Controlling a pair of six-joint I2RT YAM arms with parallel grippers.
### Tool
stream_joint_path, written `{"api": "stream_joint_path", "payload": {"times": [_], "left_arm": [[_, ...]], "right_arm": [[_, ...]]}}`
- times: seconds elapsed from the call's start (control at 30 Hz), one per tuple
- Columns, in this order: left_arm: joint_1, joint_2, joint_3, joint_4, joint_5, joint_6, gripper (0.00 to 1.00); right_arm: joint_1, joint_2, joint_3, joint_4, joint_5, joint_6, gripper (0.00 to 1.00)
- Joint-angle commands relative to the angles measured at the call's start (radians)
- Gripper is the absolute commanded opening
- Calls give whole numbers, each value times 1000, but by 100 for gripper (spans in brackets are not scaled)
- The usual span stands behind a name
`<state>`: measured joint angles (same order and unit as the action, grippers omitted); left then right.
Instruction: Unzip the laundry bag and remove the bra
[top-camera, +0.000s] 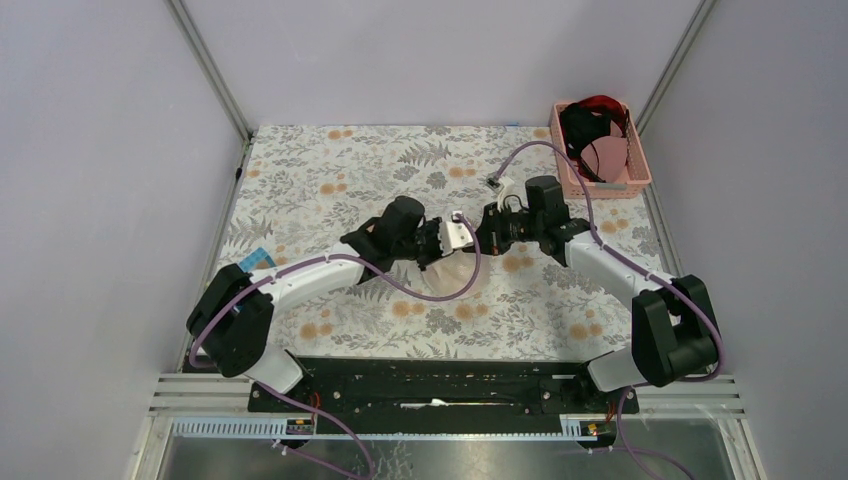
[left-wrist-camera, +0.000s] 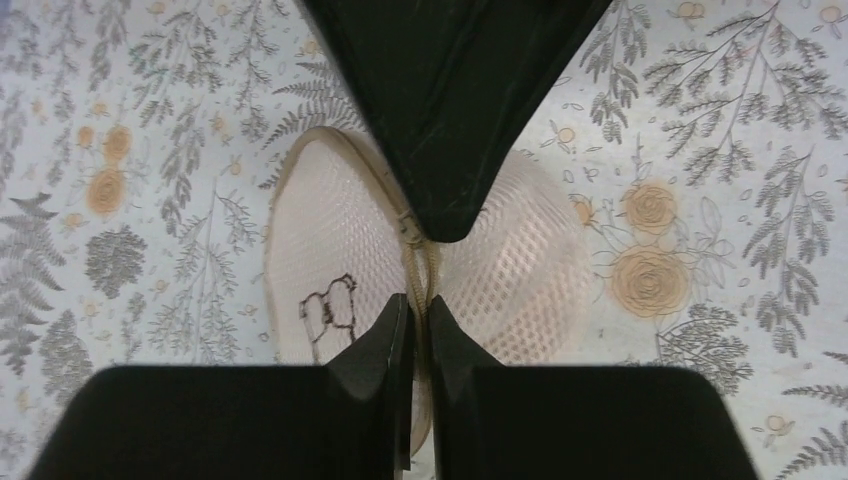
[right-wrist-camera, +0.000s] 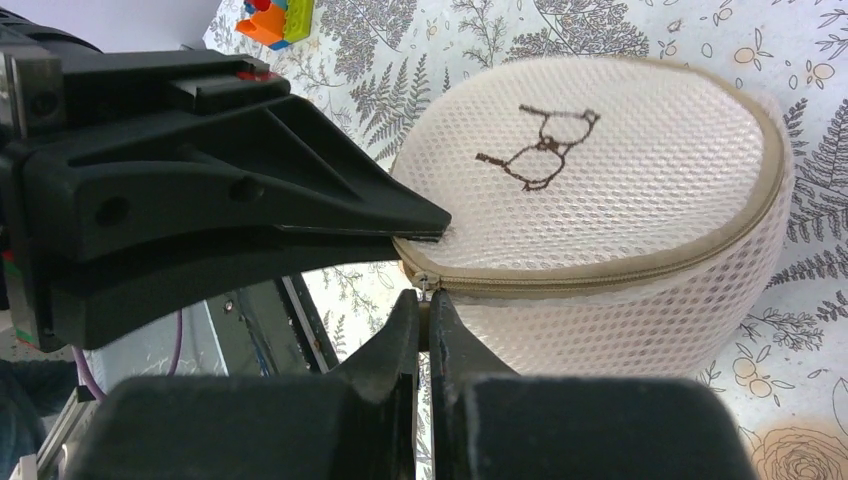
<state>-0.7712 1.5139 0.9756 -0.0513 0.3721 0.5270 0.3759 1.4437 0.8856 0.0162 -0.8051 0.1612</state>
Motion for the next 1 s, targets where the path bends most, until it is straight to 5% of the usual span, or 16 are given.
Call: {"api": "stream_joint_path", "payload": {"times": [0.0,0.47,0.67,0.8,0.97], "left_arm": [[31,-28,10,48,-44,40,2],[197,-62,-65,94,11,377,0],[219,-46,-66,117,-21,413,0],[206,-98,-36,24,61,383,37],[128,-163,-25,-50,140,325,57]], "right_arm": [[-19,-54,40,3,-17,-19,0],[-75,-86,-5,-69,-24,-65,0],[-76,-77,-26,-52,-47,-47,0],[-46,-85,-42,-28,-51,-30,0],[-18,-79,-42,9,-51,-7,0]]}}
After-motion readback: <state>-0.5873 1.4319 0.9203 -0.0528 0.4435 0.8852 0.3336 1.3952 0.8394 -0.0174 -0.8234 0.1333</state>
